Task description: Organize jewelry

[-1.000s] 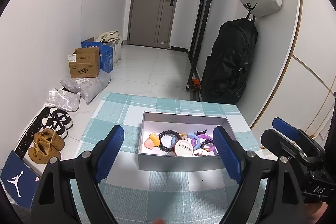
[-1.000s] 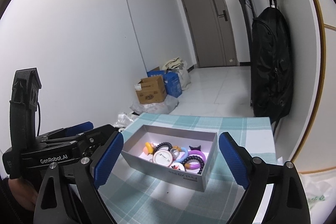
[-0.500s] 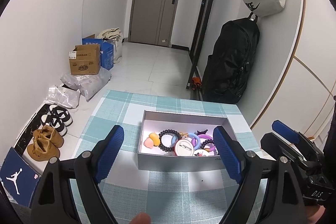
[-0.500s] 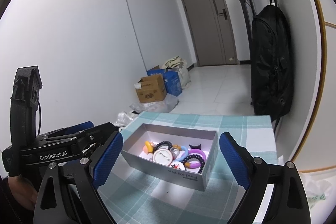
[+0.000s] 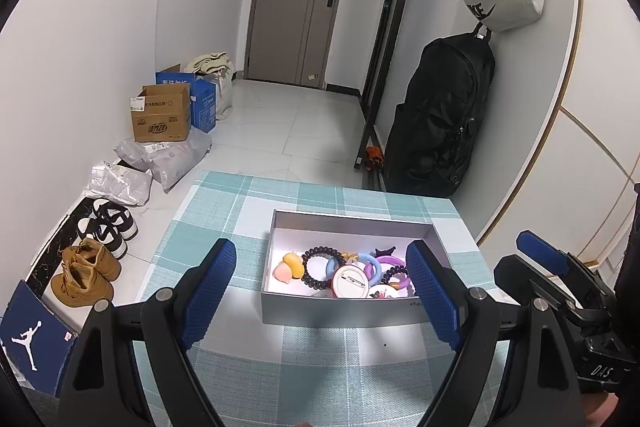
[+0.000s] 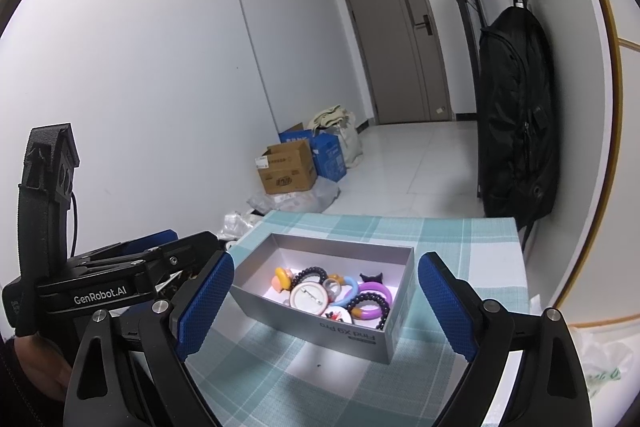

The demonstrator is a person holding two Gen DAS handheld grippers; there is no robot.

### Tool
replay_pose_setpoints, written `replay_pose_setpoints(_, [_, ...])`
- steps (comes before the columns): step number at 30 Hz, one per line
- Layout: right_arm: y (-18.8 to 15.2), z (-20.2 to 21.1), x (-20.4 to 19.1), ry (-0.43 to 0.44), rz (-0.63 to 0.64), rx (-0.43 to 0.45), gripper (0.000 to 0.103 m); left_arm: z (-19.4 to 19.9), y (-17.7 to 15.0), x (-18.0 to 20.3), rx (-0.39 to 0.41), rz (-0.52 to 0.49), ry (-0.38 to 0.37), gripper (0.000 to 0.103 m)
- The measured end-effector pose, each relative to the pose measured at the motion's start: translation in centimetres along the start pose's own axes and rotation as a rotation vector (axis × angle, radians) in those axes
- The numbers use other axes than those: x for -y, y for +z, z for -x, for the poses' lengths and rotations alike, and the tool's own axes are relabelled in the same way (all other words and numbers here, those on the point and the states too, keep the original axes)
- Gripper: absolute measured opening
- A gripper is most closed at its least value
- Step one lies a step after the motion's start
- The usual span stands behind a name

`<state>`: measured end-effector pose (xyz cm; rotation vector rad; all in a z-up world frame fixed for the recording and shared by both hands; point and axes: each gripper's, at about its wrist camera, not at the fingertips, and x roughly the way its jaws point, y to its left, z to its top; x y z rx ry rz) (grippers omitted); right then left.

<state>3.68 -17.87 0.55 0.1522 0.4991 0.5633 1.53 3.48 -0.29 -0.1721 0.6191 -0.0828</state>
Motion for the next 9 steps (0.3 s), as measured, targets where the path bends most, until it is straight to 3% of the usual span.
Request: replay_pose_setpoints(9, [-0.12,-0.1,0.01,0.0,-0.001,-0.001,0.094,-0.08,-0.03,-0.21,0.001,0.005,-0.032,0.084])
